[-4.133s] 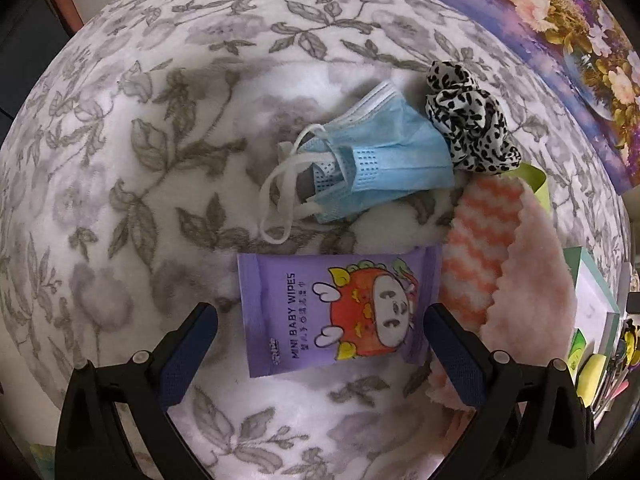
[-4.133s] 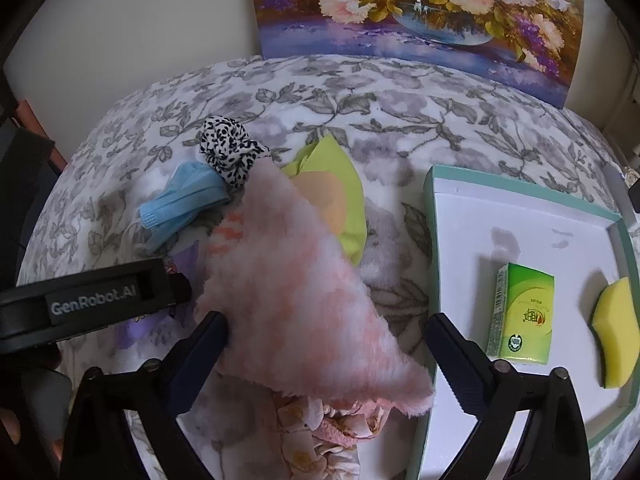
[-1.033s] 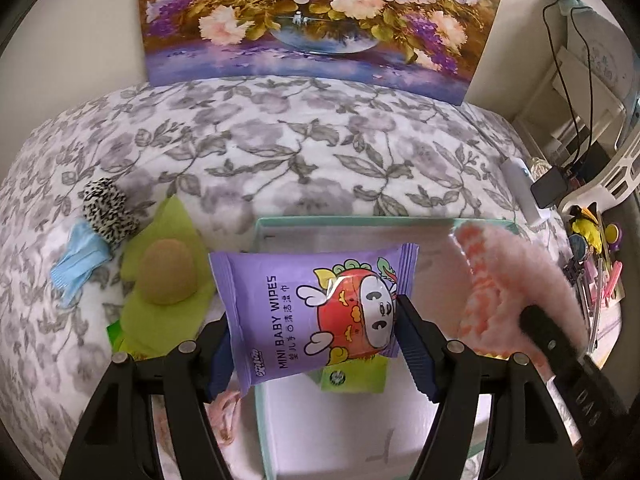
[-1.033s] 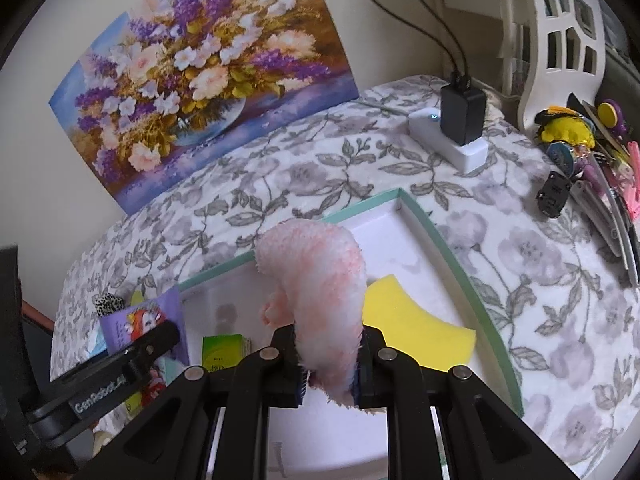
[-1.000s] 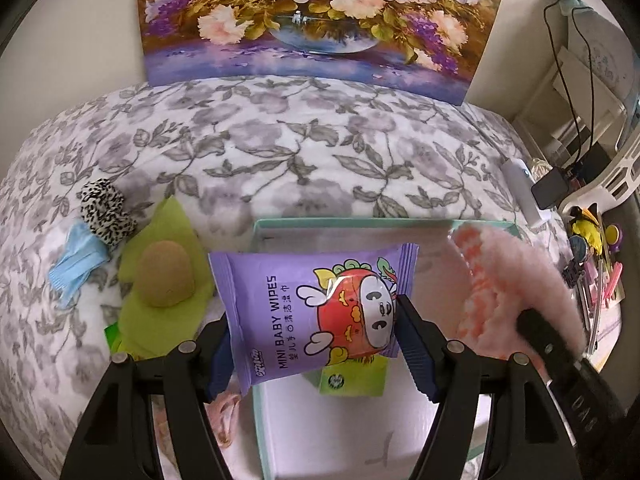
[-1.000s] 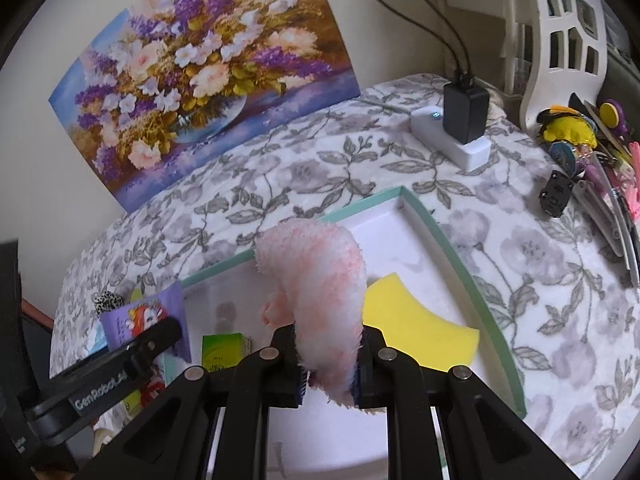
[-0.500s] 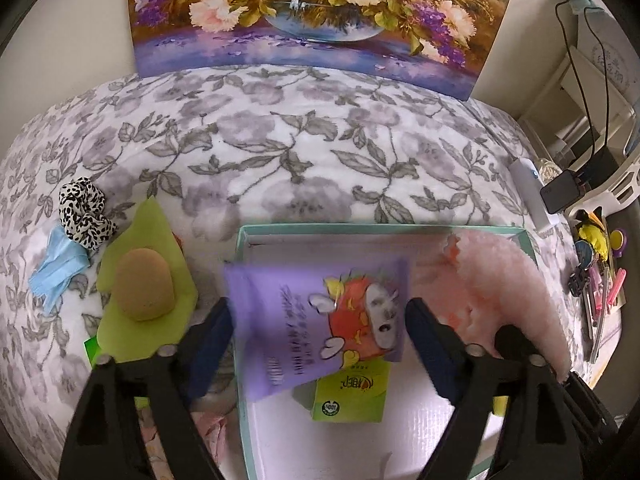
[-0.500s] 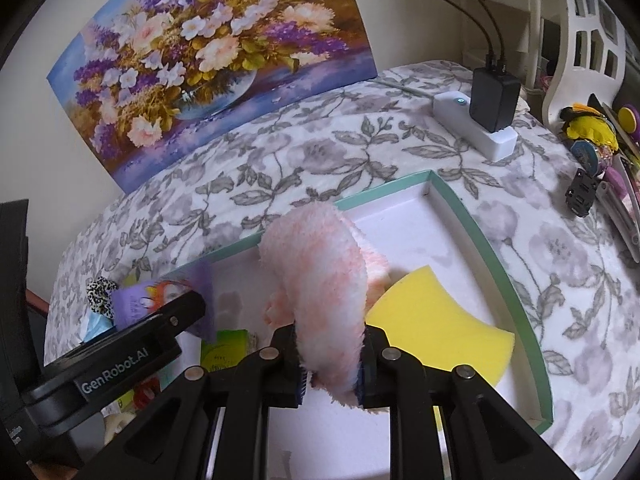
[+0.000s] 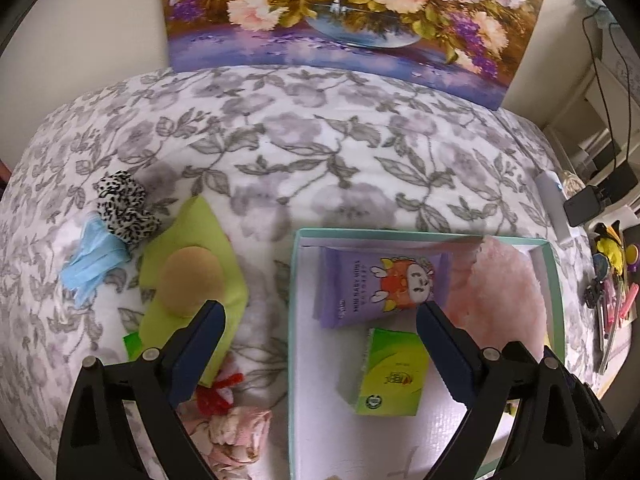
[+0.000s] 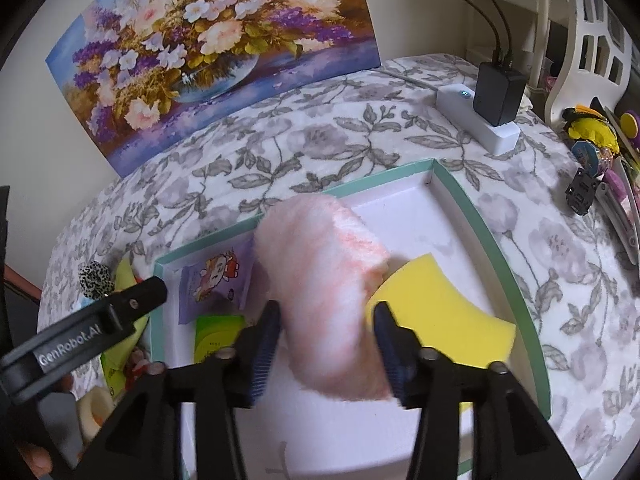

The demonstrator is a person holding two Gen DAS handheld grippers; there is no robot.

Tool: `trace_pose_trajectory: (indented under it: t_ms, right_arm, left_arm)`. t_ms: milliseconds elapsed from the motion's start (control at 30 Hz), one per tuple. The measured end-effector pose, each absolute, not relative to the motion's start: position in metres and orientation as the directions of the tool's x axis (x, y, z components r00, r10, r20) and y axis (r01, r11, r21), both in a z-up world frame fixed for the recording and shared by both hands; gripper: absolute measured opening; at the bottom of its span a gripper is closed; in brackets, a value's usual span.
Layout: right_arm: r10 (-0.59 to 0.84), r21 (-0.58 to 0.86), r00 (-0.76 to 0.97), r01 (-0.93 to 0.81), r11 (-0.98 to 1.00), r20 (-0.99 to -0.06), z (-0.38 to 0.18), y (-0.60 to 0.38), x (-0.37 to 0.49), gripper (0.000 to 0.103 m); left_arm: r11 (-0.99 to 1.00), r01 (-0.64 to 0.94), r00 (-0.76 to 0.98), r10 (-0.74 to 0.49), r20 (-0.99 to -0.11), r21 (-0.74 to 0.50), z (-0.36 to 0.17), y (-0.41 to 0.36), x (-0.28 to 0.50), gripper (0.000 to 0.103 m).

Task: Organize soft objects
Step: 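Carry the wipes pack and pink towel into the tray and release both, then move the right gripper toward the pink floral scrunchie beside the tray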

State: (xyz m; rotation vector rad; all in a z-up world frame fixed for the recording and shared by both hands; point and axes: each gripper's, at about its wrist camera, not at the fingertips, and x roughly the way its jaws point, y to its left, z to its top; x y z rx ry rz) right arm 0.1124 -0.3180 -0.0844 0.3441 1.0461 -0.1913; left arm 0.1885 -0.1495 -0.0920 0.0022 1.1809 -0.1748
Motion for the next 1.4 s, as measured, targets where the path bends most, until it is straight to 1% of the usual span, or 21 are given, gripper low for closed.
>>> trace_pose_trajectory:
  t_ms: [133, 167, 233, 300, 367, 600, 800, 1033, 1133, 1233, 1300, 1333, 1400]
  right_arm:
    - [0.007, 0.173, 0.476, 0.305, 0.937, -0.879, -0.087, -0.315, 0.114, 0.067]
    - [0.010, 0.172, 0.473, 0.302, 0.938, -0.881, -0.088, -0.314, 0.114, 0.070]
    - [0.009, 0.162, 0.462, 0.293, 0.942, -0.887, -0.091, -0.312, 0.116, 0.080]
    - [-0.007, 0.137, 0.452, 0.285, 0.949, -0.892, -0.094, -0.309, 0.116, 0.095]
    - [-0.022, 0.117, 0.449, 0.280, 0.953, -0.893, -0.095, -0.307, 0.116, 0.103]
    - [-0.056, 0.089, 0.450, 0.296, 0.951, -0.891, -0.094, -0.309, 0.117, 0.103]
    - [-0.118, 0.013, 0.416, 0.299, 0.954, -0.902, -0.093, -0.306, 0.118, 0.103]
    - [-0.242, -0.116, 0.443, 0.292, 0.949, -0.863, -0.079, -0.297, 0.116, 0.103]
    - [-0.259, -0.126, 0.473, 0.294, 0.947, -0.842, -0.069, -0.293, 0.112, 0.103]
    - [-0.314, -0.163, 0.493, 0.325, 0.932, -0.811, -0.059, -0.289, 0.107, 0.103]
    - [-0.365, -0.207, 0.467, 0.355, 0.912, -0.805, -0.054, -0.286, 0.105, 0.103]
    - [-0.359, -0.200, 0.463, 0.357, 0.912, -0.810, -0.052, -0.286, 0.104, 0.103]
    - [-0.304, -0.139, 0.471, 0.352, 0.925, -0.828, -0.051, -0.286, 0.101, 0.103]
  left_arm:
    - [0.990, 0.118, 0.373, -0.121, -0.920, -0.082, -0.092, -0.144, 0.190, 0.099]
    - [0.990, 0.111, 0.374, -0.118, -0.920, -0.082, -0.092, -0.142, 0.190, 0.099]
    - [0.992, 0.096, 0.370, -0.111, -0.922, -0.080, -0.094, -0.138, 0.191, 0.099]
    - [0.994, 0.082, 0.363, -0.099, -0.926, -0.074, -0.096, -0.135, 0.192, 0.099]
    - [0.994, 0.071, 0.356, -0.099, -0.929, -0.079, -0.098, -0.132, 0.194, 0.099]
    - [0.995, 0.045, 0.362, -0.100, -0.927, -0.090, -0.098, -0.124, 0.195, 0.099]
    - [0.994, 0.028, 0.420, -0.106, -0.901, -0.104, -0.091, -0.119, 0.195, 0.099]
    - [0.994, 0.037, 0.474, -0.106, -0.874, -0.101, -0.080, -0.116, 0.193, 0.099]
    - [0.993, 0.048, 0.469, -0.116, -0.876, -0.106, -0.077, -0.113, 0.191, 0.099]
    - [0.993, 0.056, 0.473, -0.115, -0.874, -0.101, -0.072, -0.110, 0.188, 0.099]
    - [0.994, 0.059, 0.480, -0.108, -0.871, -0.091, -0.067, -0.106, 0.186, 0.099]
    - [0.994, 0.059, 0.483, -0.105, -0.869, -0.087, -0.065, -0.104, 0.185, 0.099]
    - [0.995, 0.054, 0.490, -0.097, -0.866, -0.081, -0.060, -0.098, 0.182, 0.099]
